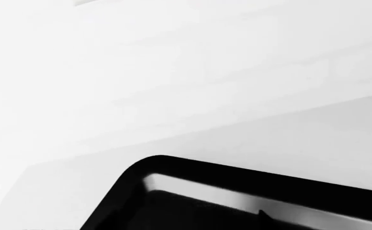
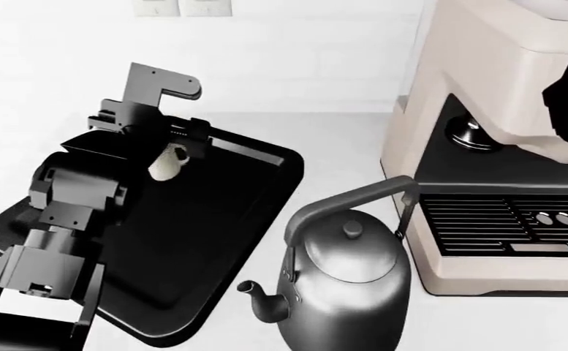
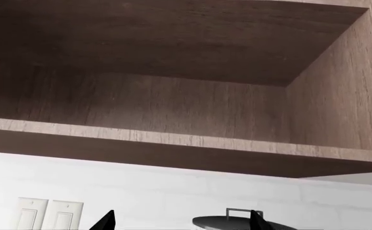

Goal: Pick the kettle from the counter and place it on the tray. Then pick the mug from the cabinet and place it on the tray. Then close the cabinet doors.

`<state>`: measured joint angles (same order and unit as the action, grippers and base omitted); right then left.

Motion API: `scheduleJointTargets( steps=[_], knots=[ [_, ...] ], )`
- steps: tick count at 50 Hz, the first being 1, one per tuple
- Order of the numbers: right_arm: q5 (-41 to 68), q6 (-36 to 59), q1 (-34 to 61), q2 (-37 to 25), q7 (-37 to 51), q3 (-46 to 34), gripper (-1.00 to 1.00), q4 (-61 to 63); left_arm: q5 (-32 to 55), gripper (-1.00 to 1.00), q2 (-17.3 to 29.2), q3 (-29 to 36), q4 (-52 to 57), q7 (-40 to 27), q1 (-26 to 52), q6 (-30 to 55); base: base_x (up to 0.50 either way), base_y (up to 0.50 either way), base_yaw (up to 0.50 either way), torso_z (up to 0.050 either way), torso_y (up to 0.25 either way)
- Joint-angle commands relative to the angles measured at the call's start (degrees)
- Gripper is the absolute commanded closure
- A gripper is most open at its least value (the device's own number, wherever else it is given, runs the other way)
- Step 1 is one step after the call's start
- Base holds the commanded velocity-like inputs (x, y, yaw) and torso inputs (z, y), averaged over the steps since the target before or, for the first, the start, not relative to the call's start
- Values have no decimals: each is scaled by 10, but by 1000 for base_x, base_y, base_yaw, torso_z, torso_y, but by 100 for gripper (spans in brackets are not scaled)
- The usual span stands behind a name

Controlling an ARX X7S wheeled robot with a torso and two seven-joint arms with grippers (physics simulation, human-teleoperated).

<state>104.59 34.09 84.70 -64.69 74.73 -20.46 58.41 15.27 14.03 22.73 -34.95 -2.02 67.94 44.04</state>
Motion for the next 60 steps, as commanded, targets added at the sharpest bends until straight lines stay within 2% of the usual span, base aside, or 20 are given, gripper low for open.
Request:
scheduleJointTargets(
  steps=[1,10,17,19,21,23,26,31,39,43,51,60],
  knots=[
    [-3,-1,-11,-1,-1,6,-100,2,2,-100,1,-4,-8,-5,1,-5,0,0,0,0,0],
    [-10,-2,-24,0,-3,11,-100,3,11,-100,5,-16,7,-7,10,-4,0,0,0,0,0],
    [-11,-3,-32,-1,-5,17,-100,4,62,-100,25,-72,143,-9,34,45,0,0,0,0,0],
    [-11,-3,-34,-1,-5,18,-100,5,81,-100,33,-86,197,-13,43,76,0,0,0,0,0],
    [-11,-9,-43,-6,-7,24,-100,8,186,-100,71,-130,369,-13,24,238,0,0,0,0,0],
    [-11,-11,-49,-8,-8,28,-100,10,245,-100,80,-168,532,-18,25,317,0,0,0,0,0],
    [-6,-9,-52,-6,-5,34,-100,14,301,-100,87,-211,608,-24,20,386,0,0,0,0,3],
    [4,3,-57,1,-1,53,-100,15,373,-100,98,-268,675,-38,6,455,0,0,0,0,0],
    [10,27,-75,18,5,82,-100,14,703,-100,169,-331,713,-183,-27,449,0,0,0,0,0],
    [18,37,-75,25,9,92,-100,14,778,-100,202,-362,759,-177,-65,427,0,0,0,0,0],
    [39,55,-65,39,23,103,-100,14,952,-100,274,-380,806,-239,-106,353,0,0,0,0,0],
    [47,76,-89,54,23,143,-100,11,1039,-100,313,-419,851,-227,-146,321,0,0,0,0,0]
  ],
)
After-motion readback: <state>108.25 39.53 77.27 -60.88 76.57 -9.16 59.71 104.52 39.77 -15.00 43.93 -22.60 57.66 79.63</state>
